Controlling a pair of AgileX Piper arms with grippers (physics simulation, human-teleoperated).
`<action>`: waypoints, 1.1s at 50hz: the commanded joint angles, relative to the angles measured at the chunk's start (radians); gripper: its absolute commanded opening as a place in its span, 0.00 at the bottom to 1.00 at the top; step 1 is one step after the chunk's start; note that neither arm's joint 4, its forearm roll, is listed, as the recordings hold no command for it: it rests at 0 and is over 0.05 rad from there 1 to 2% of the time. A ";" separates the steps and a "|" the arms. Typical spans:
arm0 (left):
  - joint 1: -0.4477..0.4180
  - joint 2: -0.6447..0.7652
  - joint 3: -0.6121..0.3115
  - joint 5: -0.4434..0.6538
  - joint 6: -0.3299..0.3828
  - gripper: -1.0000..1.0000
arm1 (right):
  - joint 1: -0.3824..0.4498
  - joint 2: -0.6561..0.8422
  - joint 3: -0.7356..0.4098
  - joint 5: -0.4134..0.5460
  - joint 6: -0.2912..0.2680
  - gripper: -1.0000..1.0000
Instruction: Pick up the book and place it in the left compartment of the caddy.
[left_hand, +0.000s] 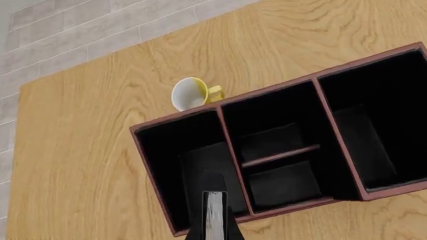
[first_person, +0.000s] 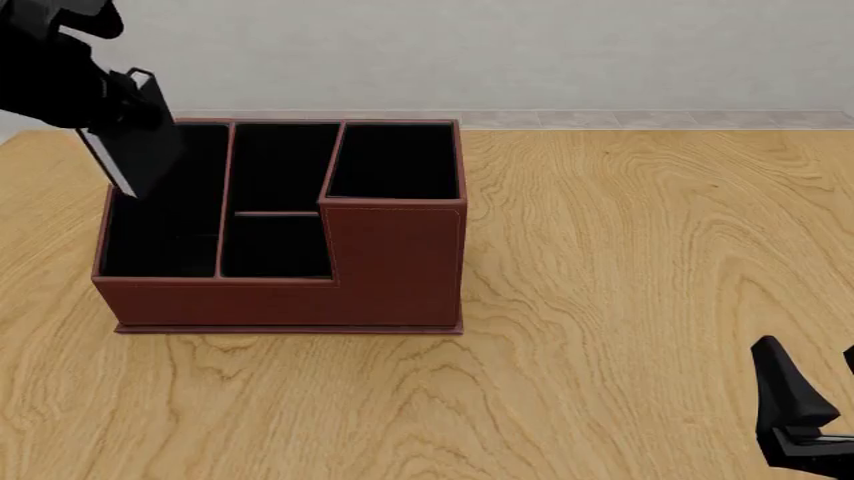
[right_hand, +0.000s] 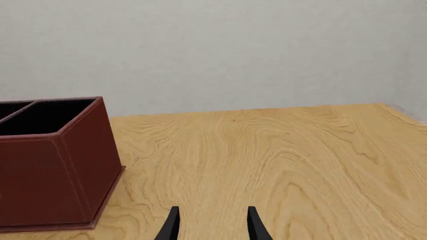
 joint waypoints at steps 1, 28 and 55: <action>0.011 0.032 0.030 -0.059 -0.005 0.00 | -0.004 0.005 0.000 -0.005 0.001 1.00; 0.022 0.119 0.084 -0.158 -0.066 0.00 | -0.009 0.006 0.001 -0.004 0.000 1.00; 0.064 0.173 0.145 -0.264 -0.087 0.00 | -0.006 0.009 0.000 -0.005 -0.003 1.00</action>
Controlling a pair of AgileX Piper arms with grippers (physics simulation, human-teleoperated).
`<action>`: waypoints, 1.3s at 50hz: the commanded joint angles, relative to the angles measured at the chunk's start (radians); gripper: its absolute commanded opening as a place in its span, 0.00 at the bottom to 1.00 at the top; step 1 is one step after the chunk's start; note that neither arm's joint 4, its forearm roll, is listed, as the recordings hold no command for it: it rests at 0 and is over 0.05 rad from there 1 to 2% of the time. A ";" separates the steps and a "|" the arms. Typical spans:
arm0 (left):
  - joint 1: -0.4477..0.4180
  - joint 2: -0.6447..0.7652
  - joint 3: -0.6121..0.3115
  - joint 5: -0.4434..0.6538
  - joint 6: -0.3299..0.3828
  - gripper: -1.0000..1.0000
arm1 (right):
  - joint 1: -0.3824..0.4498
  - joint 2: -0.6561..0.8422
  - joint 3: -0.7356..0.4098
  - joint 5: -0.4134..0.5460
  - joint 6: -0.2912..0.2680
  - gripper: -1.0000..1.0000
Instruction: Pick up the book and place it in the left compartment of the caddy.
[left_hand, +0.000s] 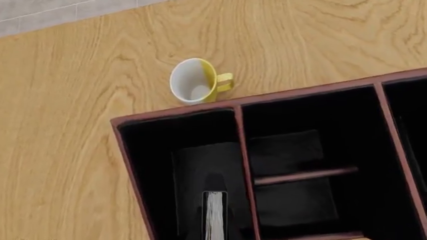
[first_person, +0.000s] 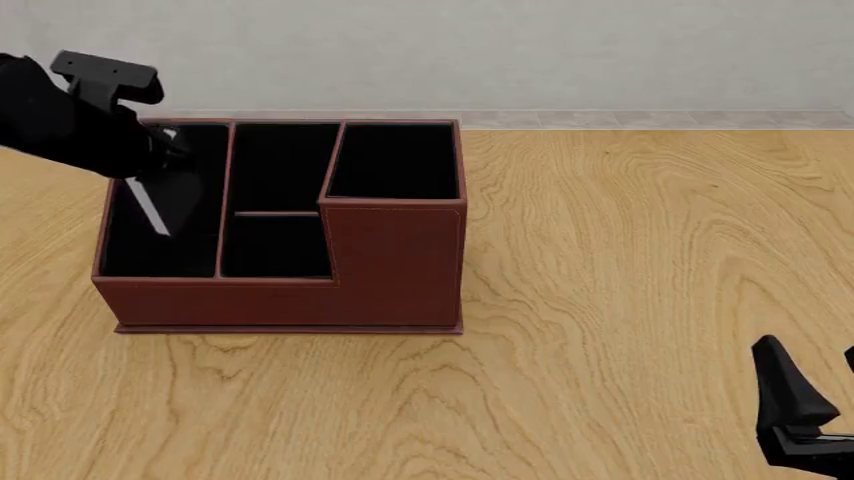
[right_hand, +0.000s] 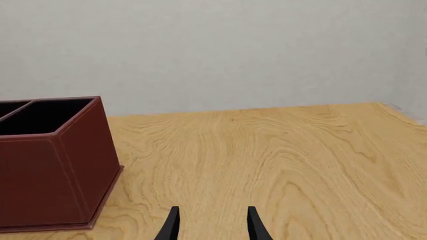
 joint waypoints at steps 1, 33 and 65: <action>0.017 0.016 0.016 -0.048 0.003 0.00 | 0.000 0.001 -0.001 -0.001 0.000 1.00; 0.035 0.067 0.097 -0.187 -0.026 0.00 | -0.009 -0.010 -0.001 0.010 -0.002 1.00; 0.073 0.141 0.108 -0.261 -0.010 0.00 | -0.010 -0.010 -0.001 0.008 0.001 1.00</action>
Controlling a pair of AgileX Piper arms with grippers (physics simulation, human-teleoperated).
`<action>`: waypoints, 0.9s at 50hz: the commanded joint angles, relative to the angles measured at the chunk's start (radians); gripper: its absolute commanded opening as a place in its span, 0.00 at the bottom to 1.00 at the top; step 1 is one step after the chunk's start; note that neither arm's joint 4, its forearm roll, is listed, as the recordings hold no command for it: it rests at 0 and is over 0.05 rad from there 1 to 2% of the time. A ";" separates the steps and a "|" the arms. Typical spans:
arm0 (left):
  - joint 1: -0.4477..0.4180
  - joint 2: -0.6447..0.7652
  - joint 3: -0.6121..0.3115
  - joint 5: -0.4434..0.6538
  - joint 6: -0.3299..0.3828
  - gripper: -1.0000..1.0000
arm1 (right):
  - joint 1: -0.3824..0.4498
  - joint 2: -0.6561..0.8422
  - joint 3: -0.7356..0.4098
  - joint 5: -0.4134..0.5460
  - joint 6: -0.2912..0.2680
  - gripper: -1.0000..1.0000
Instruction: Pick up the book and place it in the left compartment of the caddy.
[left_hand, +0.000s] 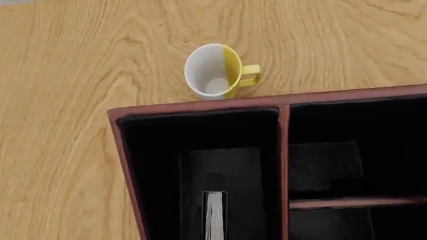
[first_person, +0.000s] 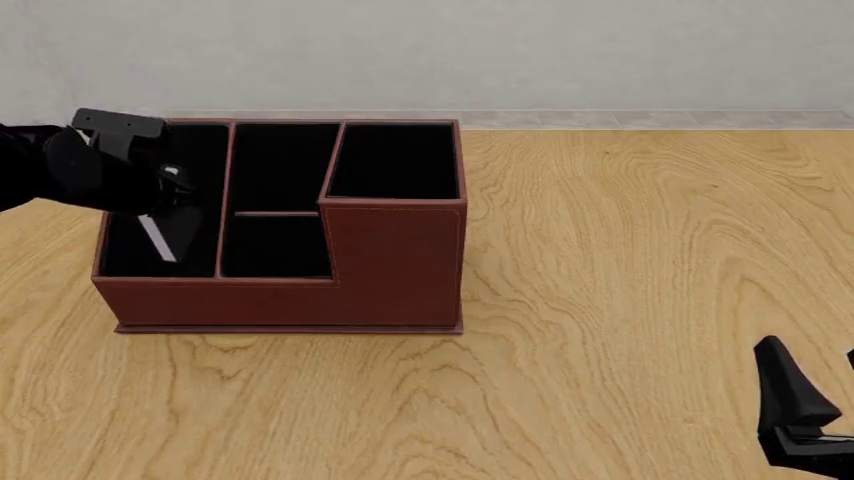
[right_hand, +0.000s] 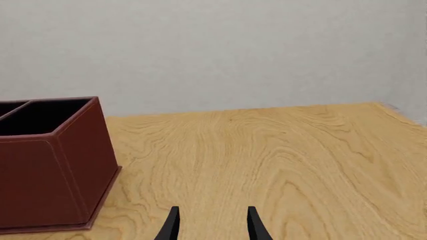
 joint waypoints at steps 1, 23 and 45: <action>0.010 0.019 -0.011 -0.024 0.013 0.00 | -0.001 -0.002 -0.001 0.001 0.002 1.00; 0.012 0.075 -0.021 -0.065 0.004 0.00 | -0.005 -0.001 0.000 -0.001 0.008 1.00; 0.015 0.104 -0.030 -0.084 0.006 0.00 | -0.005 -0.003 0.000 0.003 0.008 1.00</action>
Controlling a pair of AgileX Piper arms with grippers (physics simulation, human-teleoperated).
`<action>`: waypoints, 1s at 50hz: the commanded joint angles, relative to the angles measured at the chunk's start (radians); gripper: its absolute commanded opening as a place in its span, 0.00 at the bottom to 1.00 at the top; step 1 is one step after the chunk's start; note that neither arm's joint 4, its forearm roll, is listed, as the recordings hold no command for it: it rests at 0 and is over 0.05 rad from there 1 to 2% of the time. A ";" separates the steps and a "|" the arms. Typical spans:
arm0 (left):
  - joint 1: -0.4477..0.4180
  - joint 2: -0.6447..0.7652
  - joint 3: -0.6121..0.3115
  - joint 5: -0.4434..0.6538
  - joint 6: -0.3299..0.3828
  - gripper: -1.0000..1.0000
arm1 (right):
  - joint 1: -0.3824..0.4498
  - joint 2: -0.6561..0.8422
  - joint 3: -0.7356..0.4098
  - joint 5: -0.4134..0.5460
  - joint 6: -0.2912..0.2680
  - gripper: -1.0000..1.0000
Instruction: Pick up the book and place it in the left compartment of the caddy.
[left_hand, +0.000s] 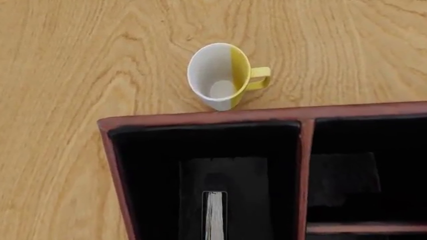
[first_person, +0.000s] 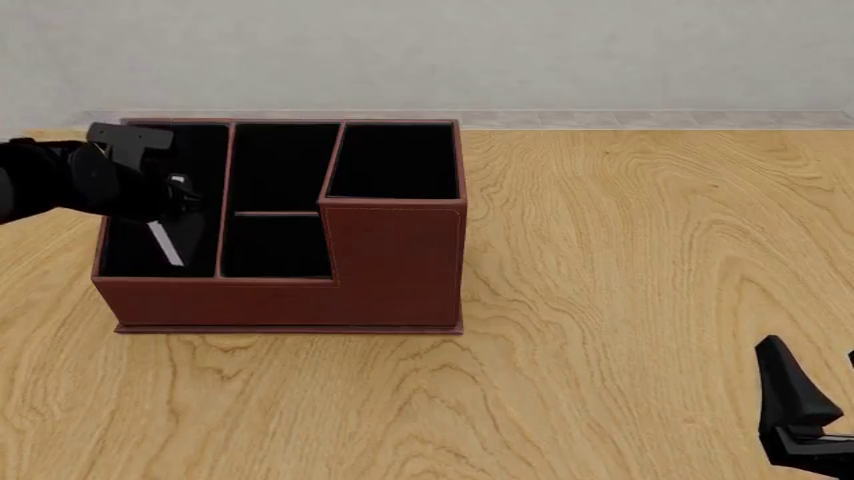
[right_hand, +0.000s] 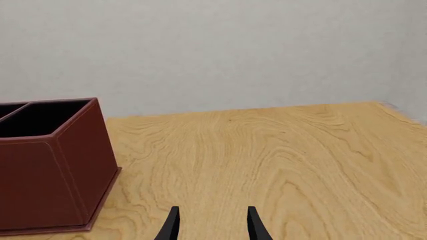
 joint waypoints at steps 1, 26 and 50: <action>0.003 0.015 -0.014 -0.015 0.015 0.00 | -0.001 0.001 0.000 0.000 0.001 1.00; 0.027 0.060 -0.024 -0.047 0.048 0.00 | -0.002 0.010 0.001 -0.010 0.004 1.00; 0.021 0.075 -0.025 -0.065 0.044 0.00 | -0.003 0.004 -0.001 -0.002 0.007 1.00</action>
